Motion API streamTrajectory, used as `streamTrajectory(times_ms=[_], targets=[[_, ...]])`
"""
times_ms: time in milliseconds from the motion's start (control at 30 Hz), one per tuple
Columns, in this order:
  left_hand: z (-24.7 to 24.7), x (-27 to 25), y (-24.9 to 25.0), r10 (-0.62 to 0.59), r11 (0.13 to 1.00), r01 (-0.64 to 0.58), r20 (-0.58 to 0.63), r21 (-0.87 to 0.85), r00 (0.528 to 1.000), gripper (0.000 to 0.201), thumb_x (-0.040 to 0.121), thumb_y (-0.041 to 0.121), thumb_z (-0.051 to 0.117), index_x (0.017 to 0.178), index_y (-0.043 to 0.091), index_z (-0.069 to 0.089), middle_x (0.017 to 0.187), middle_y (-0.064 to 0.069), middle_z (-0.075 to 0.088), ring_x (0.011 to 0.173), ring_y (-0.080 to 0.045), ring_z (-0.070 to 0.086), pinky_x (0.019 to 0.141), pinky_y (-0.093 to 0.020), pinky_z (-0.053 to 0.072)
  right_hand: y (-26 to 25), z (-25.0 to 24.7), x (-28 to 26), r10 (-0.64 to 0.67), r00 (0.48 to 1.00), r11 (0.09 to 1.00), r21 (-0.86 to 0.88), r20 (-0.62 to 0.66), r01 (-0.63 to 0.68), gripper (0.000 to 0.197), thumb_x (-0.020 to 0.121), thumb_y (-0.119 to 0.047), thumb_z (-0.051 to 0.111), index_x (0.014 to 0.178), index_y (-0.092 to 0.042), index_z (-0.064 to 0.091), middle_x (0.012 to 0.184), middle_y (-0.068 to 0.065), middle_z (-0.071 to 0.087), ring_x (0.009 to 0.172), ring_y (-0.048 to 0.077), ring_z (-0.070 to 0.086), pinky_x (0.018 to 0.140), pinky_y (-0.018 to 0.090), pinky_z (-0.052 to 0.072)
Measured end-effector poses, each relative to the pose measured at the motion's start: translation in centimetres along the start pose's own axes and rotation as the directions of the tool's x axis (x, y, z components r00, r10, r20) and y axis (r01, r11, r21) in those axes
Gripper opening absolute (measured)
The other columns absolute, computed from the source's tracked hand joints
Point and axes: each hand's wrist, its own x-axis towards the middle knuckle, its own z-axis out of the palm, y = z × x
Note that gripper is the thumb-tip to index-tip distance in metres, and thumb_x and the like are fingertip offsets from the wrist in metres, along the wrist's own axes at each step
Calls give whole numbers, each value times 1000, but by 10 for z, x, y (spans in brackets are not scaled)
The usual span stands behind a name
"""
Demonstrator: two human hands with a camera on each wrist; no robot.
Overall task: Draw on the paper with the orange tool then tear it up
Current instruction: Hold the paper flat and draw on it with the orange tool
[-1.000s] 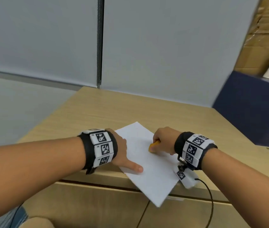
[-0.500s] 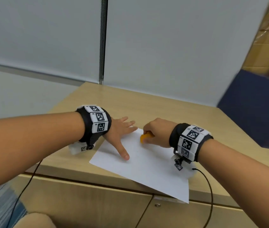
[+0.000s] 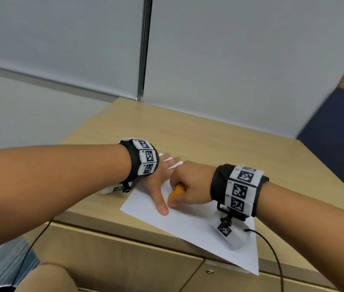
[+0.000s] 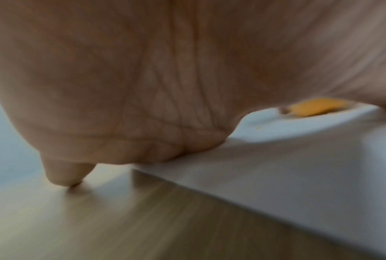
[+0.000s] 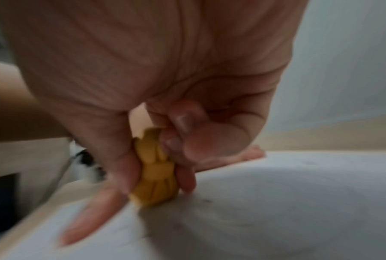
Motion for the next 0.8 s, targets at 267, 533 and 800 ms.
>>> streamTrajectory(times_ms=[267, 533, 800], targets=[[-1, -1, 1, -38, 999, 38, -30, -5, 999, 143, 48, 89, 72, 158, 36, -4, 166, -3, -7, 153, -30, -8, 120, -59, 9, -6, -1, 7, -30, 998, 999, 29, -52, 32, 32, 84, -28, 72, 59, -24, 52, 60, -6, 54, 58, 12, 53, 59, 24, 47], [1, 6, -3, -44, 999, 44, 21, -22, 999, 146, 45, 95, 66, 156, 41, -11, 166, 0, -21, 151, -30, -22, 120, -65, 2, 5, -8, 22, 64, 993, 998, -20, -94, -66, 28, 84, -33, 70, 63, -26, 53, 65, -7, 55, 70, 21, 60, 64, 27, 49], [1, 5, -3, -30, 999, 30, 3, 20, 1000, 147, 53, 91, 66, 152, 36, -27, 162, 1, -33, 149, -30, -28, 118, -67, -1, 21, -14, 24, 187, 968, 982, 2, -169, -190, 33, 85, -30, 66, 58, -21, 50, 60, -1, 54, 62, 23, 57, 54, 27, 44]])
